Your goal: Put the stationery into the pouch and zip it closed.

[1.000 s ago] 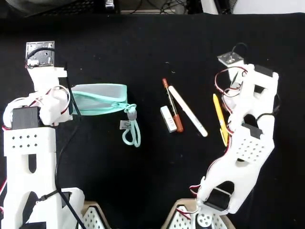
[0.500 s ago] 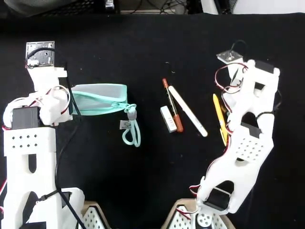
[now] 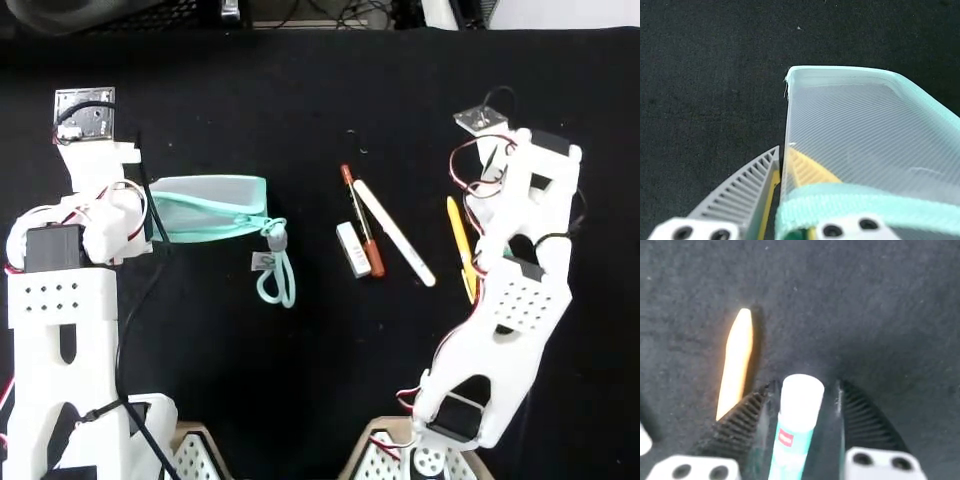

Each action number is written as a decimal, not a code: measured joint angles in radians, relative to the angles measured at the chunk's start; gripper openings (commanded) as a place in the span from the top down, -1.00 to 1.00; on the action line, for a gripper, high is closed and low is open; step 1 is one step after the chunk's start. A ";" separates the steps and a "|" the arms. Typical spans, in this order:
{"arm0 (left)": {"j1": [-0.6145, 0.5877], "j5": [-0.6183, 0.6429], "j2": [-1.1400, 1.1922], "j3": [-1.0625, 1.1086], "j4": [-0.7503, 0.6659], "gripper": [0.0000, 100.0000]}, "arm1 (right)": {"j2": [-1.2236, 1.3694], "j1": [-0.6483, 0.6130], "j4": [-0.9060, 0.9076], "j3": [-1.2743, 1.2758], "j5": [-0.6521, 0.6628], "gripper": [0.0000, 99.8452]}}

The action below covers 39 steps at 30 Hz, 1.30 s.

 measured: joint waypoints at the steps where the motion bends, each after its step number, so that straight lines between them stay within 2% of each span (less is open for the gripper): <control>1: 0.000 0.000 0.000 0.000 0.000 0.94 | 0.014 0.000 0.000 -0.017 0.000 0.66; 4: 0.000 0.000 0.000 0.000 0.000 0.94 | 0.041 0.002 0.009 -0.066 0.000 0.98; 8: 0.000 0.000 0.000 0.000 0.000 0.94 | 0.057 0.006 0.069 -0.157 -0.032 0.97; 15: 0.000 0.000 0.000 0.000 0.000 0.94 | 0.071 0.009 0.373 -0.503 -0.068 0.98; 18: 0.000 0.000 0.000 0.000 0.000 0.94 | 0.069 0.029 0.402 -0.666 -0.152 0.98; 21: 0.000 0.000 0.000 0.000 0.000 0.94 | 0.046 0.046 0.414 -0.715 -0.206 0.98; 26: 0.000 0.000 0.000 0.000 0.000 0.94 | -0.069 0.038 0.414 -0.671 -0.229 0.98; 30: 0.000 0.000 0.000 0.000 0.000 0.94 | -0.245 -0.020 0.414 -0.557 -0.282 0.98; 34: 0.000 0.000 0.000 0.000 0.000 0.94 | -0.503 -0.121 0.414 -0.397 -0.356 0.98; 39: 0.000 0.000 0.000 0.000 0.000 0.94 | -0.896 -0.319 0.404 -0.143 -0.440 0.98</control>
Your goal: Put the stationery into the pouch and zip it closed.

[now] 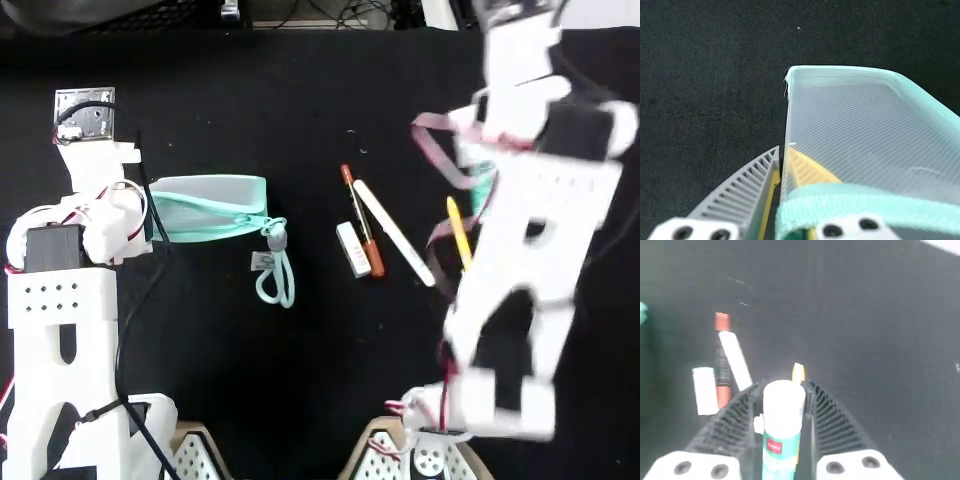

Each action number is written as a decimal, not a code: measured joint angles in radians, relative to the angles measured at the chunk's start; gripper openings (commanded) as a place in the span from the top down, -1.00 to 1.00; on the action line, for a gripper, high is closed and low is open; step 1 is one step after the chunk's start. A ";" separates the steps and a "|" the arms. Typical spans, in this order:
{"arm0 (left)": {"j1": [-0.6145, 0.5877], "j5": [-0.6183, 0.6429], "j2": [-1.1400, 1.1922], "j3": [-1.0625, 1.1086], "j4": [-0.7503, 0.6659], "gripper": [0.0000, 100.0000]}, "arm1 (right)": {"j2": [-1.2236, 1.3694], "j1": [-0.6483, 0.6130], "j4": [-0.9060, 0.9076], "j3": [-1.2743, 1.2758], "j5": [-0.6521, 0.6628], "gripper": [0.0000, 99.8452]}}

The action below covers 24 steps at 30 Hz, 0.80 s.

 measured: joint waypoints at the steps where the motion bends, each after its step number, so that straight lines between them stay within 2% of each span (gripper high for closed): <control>1: 0.000 0.000 0.000 0.000 0.000 0.94 | -0.077 -0.048 -0.020 0.055 -0.018 0.98; 5: 0.000 0.000 0.000 0.000 0.000 0.94 | -0.374 -0.262 -0.181 0.299 -0.120 0.98; 11: 0.000 0.000 0.000 0.000 0.000 0.94 | -0.675 -0.523 -0.618 0.833 -0.230 0.97; 17: 0.000 0.000 0.000 0.000 0.000 0.94 | -0.905 -0.698 -1.096 1.289 -0.245 0.97; 21: 0.000 0.000 0.000 0.000 0.000 0.94 | -1.008 -0.806 -1.401 1.502 -0.245 0.97; 24: 0.000 0.000 0.000 0.000 0.000 0.94 | -1.017 -0.839 -1.623 1.616 -0.244 0.97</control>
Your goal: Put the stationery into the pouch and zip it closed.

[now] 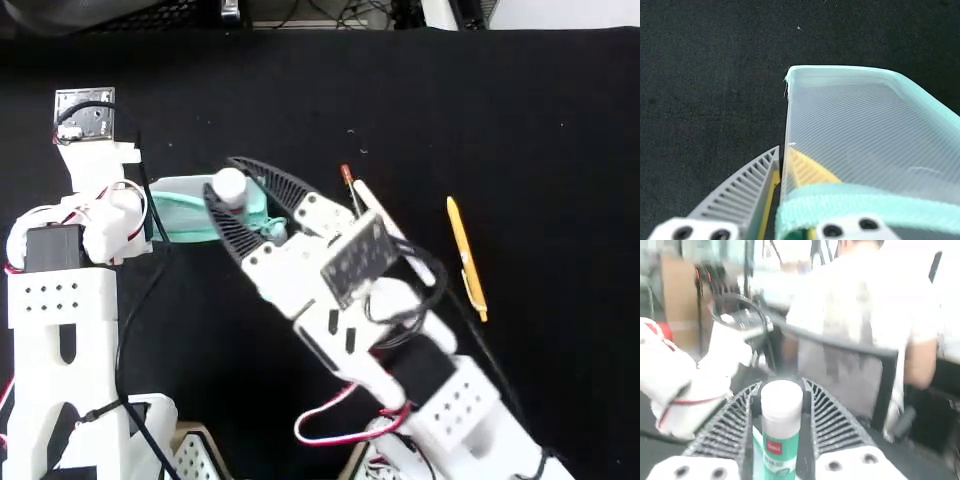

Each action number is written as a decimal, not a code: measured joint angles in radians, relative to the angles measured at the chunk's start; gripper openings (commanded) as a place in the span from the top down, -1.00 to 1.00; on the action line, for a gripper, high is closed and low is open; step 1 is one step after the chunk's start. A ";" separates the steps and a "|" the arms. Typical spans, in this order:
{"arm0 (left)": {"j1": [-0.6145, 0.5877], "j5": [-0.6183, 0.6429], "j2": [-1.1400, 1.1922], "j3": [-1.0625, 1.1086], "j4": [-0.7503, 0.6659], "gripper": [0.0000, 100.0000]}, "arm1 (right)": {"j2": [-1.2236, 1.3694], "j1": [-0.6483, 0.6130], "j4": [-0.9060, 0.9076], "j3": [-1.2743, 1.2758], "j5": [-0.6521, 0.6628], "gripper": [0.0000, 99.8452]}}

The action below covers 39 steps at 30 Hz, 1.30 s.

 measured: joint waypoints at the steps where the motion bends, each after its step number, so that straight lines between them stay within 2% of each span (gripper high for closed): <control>1: 0.000 0.000 0.000 0.000 0.000 0.94 | 0.002 -0.005 -0.061 0.028 0.000 0.97; 13: -0.014 0.000 0.000 0.002 -0.011 0.94 | 0.279 -0.014 -0.446 0.060 -0.003 0.97; 29: -0.044 0.000 0.000 0.025 -0.040 0.94 | 0.267 -0.041 -0.397 0.041 -0.003 0.97; 35: -0.048 0.000 0.000 0.025 -0.041 0.94 | 0.103 -0.149 -0.232 0.054 0.000 0.97; 39: -0.048 0.000 0.000 0.025 -0.041 0.94 | 0.083 -0.152 -0.190 0.061 0.000 0.97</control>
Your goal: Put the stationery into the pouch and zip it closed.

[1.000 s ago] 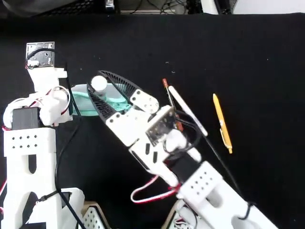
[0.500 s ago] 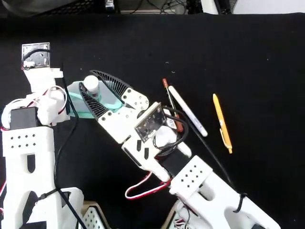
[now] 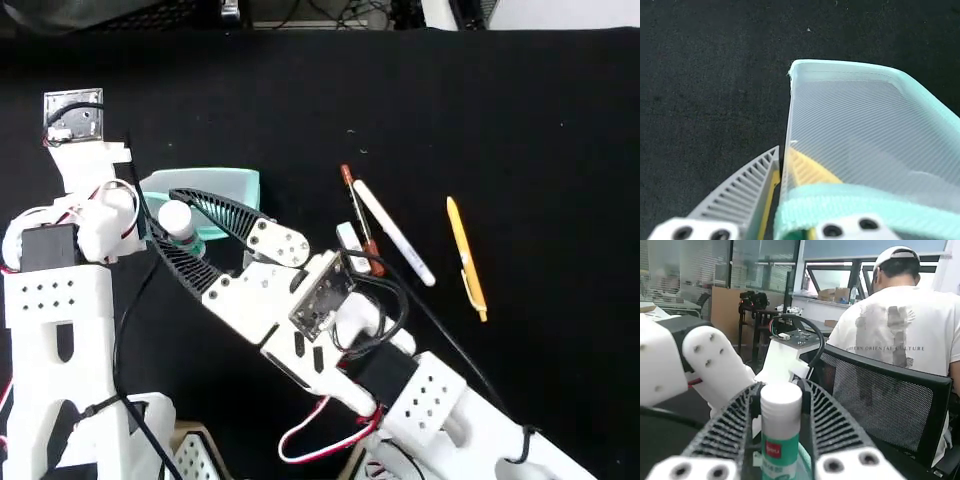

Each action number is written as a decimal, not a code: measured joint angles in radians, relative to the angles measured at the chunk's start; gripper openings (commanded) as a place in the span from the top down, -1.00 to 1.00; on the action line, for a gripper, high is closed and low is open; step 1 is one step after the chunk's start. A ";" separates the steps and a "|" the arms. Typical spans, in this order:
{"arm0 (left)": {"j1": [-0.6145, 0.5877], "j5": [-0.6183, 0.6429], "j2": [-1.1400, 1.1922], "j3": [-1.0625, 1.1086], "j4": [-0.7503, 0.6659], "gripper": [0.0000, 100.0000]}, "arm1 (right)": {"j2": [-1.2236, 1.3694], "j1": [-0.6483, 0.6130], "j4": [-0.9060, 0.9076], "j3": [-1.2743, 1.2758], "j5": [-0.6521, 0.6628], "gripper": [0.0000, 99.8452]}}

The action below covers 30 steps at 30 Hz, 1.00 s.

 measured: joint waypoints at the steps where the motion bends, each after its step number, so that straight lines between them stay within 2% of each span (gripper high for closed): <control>1: 0.000 0.000 0.000 0.000 0.000 0.94 | 0.000 0.011 0.000 0.000 0.000 0.97; 6: 0.005 -0.014 0.000 -0.002 0.011 0.94 | 0.054 0.075 -0.040 0.000 0.000 0.97; 10: 0.048 -0.034 0.003 -0.021 0.094 0.94 | 0.135 0.083 -0.094 0.000 0.000 0.97; 25: 0.037 -0.035 0.011 -0.150 0.270 0.94 | 0.167 0.137 -0.103 0.029 -0.003 0.97; 30: 0.041 -0.077 0.020 -0.198 0.325 0.94 | 0.166 0.137 -0.015 0.015 0.023 0.70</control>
